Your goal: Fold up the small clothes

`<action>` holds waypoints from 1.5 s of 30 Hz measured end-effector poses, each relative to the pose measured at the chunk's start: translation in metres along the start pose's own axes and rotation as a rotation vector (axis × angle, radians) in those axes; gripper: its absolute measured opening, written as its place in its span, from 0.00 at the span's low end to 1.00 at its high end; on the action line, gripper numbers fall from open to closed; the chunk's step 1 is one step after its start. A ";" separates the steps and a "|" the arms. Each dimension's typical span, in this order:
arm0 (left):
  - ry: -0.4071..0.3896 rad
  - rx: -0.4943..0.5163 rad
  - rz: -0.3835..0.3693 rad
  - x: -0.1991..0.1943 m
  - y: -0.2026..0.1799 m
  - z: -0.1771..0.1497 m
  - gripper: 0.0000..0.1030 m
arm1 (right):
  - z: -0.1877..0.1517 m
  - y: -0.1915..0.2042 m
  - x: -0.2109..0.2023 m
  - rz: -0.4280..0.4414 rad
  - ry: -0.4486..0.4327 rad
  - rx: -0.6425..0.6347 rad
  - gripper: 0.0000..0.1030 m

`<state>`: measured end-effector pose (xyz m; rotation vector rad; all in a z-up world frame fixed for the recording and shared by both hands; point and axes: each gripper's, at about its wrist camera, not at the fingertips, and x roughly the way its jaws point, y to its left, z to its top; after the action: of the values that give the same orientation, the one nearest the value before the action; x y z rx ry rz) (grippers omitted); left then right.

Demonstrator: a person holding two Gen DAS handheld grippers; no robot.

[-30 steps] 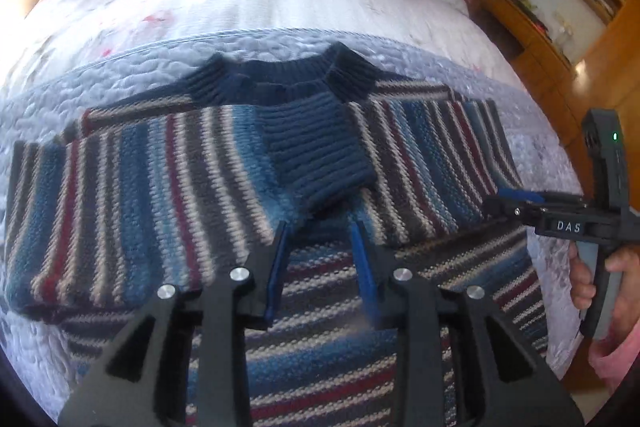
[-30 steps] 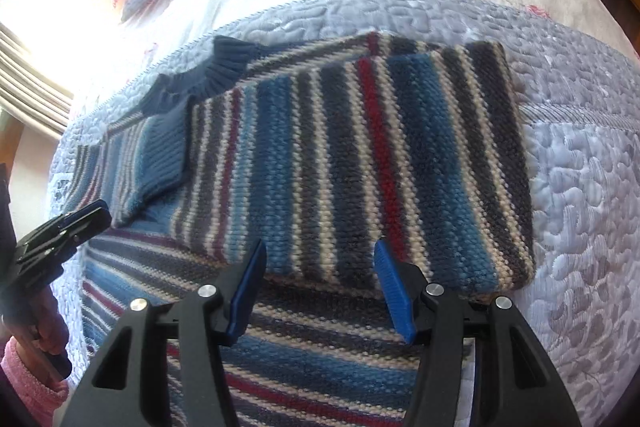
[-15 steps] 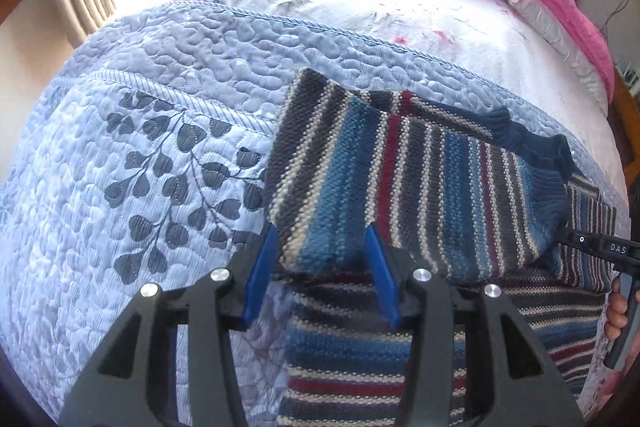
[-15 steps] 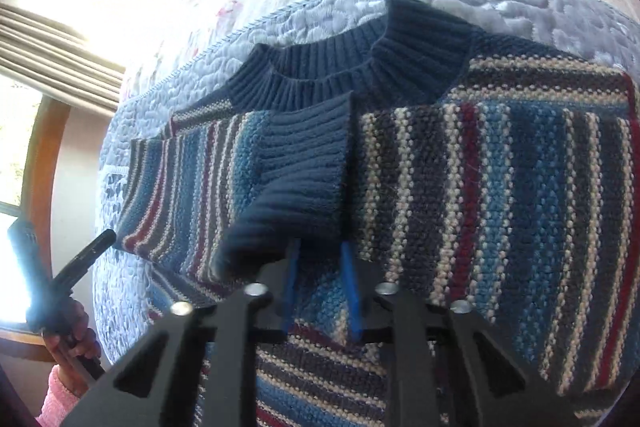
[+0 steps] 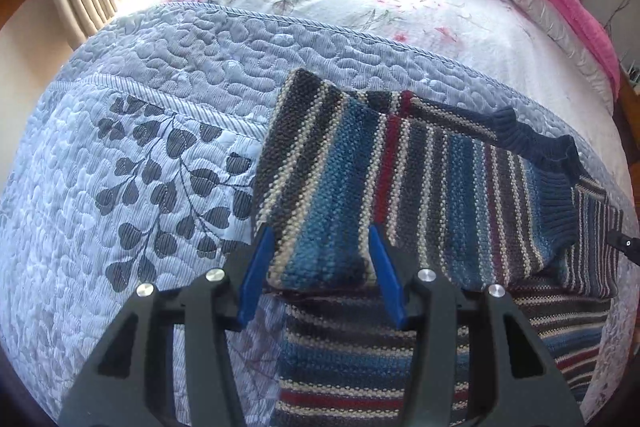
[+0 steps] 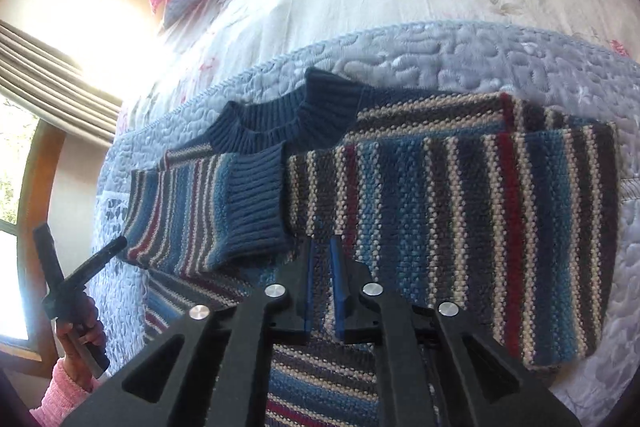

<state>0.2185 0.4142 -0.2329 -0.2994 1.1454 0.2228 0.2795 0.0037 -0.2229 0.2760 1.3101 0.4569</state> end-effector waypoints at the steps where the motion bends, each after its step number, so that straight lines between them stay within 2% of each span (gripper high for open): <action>1: -0.003 0.006 -0.003 -0.001 -0.003 0.000 0.50 | -0.001 0.004 0.009 0.009 0.014 -0.008 0.25; 2: -0.001 0.011 -0.006 -0.002 -0.006 0.000 0.50 | -0.001 0.007 0.018 0.018 0.026 -0.015 0.33; 3: 0.001 0.018 -0.007 -0.002 -0.008 0.001 0.51 | 0.000 0.010 0.027 0.023 0.039 -0.017 0.37; 7: -0.002 0.033 0.011 -0.006 -0.007 0.003 0.55 | 0.003 0.022 0.066 0.065 0.096 -0.008 0.37; 8: -0.001 0.028 0.015 -0.007 -0.005 0.003 0.55 | 0.004 0.026 0.071 0.058 0.098 -0.011 0.33; 9: 0.001 0.023 0.021 -0.007 -0.001 0.003 0.55 | 0.005 0.029 0.071 0.050 0.086 -0.025 0.22; 11: 0.005 0.011 0.031 -0.007 0.005 0.003 0.55 | 0.006 0.031 0.059 0.072 0.057 -0.048 0.11; 15: 0.008 -0.007 0.050 -0.003 0.014 0.004 0.56 | 0.005 0.017 0.012 0.139 -0.040 -0.012 0.09; 18: 0.014 0.009 0.052 0.004 0.007 0.003 0.56 | 0.001 0.002 -0.023 0.084 -0.113 -0.007 0.09; 20: 0.030 0.033 0.065 0.013 -0.003 0.002 0.56 | -0.001 -0.010 -0.033 0.061 -0.125 0.001 0.09; 23: 0.059 0.074 0.080 0.031 -0.019 0.001 0.56 | -0.005 -0.030 -0.028 -0.039 -0.098 0.006 0.08; 24: 0.074 0.086 0.088 0.039 -0.024 0.000 0.56 | -0.007 -0.036 -0.022 -0.061 -0.086 0.022 0.03; 27: 0.129 0.125 0.123 0.064 -0.033 -0.005 0.56 | -0.016 -0.053 0.001 -0.124 -0.029 0.044 0.02; 29: 0.132 0.144 0.139 0.069 -0.035 -0.007 0.57 | -0.023 -0.058 0.007 -0.123 -0.007 0.047 0.02; 33: 0.084 0.094 0.090 0.039 -0.033 -0.003 0.56 | -0.027 -0.049 -0.019 -0.085 -0.097 0.032 0.02; 35: 0.050 0.095 0.058 0.024 -0.038 -0.002 0.58 | -0.021 -0.038 -0.028 -0.052 -0.123 0.010 0.10; 38: 0.061 0.121 -0.003 0.022 -0.054 -0.005 0.62 | -0.012 -0.025 -0.017 -0.079 -0.093 -0.032 0.11; 42: 0.101 0.196 0.025 0.044 -0.076 -0.016 0.62 | -0.016 -0.032 0.016 -0.107 -0.012 -0.006 0.09; 45: 0.134 0.193 0.030 0.063 -0.073 -0.027 0.65 | -0.020 -0.034 0.024 -0.112 -0.017 0.004 0.07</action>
<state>0.2443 0.3381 -0.2923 -0.1277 1.2940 0.1186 0.2699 -0.0160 -0.2636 0.2086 1.3026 0.3563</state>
